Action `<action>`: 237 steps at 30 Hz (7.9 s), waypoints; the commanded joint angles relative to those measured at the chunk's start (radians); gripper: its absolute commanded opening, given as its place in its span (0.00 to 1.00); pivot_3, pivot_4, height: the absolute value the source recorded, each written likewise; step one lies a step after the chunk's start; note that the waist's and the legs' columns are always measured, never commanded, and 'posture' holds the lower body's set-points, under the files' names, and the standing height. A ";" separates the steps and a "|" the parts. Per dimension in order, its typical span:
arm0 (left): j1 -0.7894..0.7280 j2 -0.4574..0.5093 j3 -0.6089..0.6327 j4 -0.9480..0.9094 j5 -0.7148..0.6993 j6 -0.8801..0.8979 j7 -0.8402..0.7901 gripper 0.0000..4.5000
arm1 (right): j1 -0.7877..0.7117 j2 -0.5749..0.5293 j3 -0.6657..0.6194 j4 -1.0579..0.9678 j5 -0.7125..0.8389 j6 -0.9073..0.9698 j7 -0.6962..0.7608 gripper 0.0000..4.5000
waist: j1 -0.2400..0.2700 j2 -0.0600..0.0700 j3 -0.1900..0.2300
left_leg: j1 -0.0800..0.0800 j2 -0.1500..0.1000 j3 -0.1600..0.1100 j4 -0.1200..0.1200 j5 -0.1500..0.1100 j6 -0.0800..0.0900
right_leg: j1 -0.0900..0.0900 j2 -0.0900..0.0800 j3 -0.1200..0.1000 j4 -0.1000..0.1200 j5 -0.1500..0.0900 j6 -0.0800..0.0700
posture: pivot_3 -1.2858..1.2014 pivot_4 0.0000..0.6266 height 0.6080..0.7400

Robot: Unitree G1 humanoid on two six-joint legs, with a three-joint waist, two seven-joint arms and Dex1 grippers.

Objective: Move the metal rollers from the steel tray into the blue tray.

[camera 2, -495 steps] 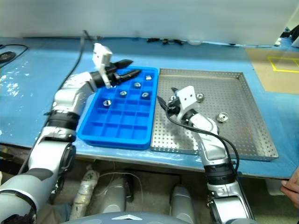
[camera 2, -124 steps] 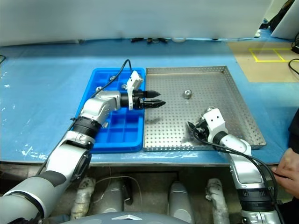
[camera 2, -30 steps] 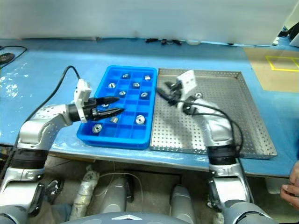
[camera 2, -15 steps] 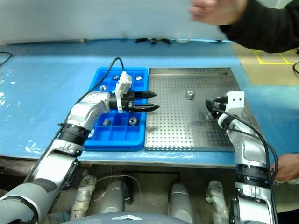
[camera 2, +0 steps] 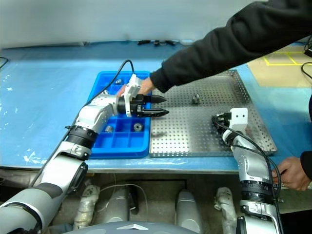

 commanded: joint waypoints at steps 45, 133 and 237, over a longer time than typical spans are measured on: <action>0.033 0.079 0.084 -0.076 -0.012 0.029 0.023 0.77 | 0.030 -0.025 0.030 -0.332 0.100 0.181 0.058 0.36 | 0.001 0.000 0.000 | 0.000 0.000 0.000 -0.004 -0.002 0.003 | 0.001 -0.001 0.001 -0.009 0.000 0.000 | 0.41 0.24 1.00; 0.260 0.378 0.328 -0.267 -0.098 0.154 0.282 0.77 | -0.625 0.438 0.414 0.510 -0.131 -0.192 0.239 0.79 | 0.081 -0.003 0.000 | -0.004 0.002 -0.009 -0.012 0.010 -0.017 | -0.009 0.001 -0.009 0.007 0.000 -0.001 | 0.53 0.24 1.00; 0.026 0.039 0.106 -0.072 -0.027 0.071 0.148 0.77 | -0.541 0.110 0.055 0.840 -0.120 -0.447 -0.119 0.99 | 0.025 -0.004 0.000 | -0.005 0.001 -0.003 -0.001 0.001 -0.001 | -0.003 0.000 -0.005 -0.002 0.000 -0.001 | 0.44 0.24 1.00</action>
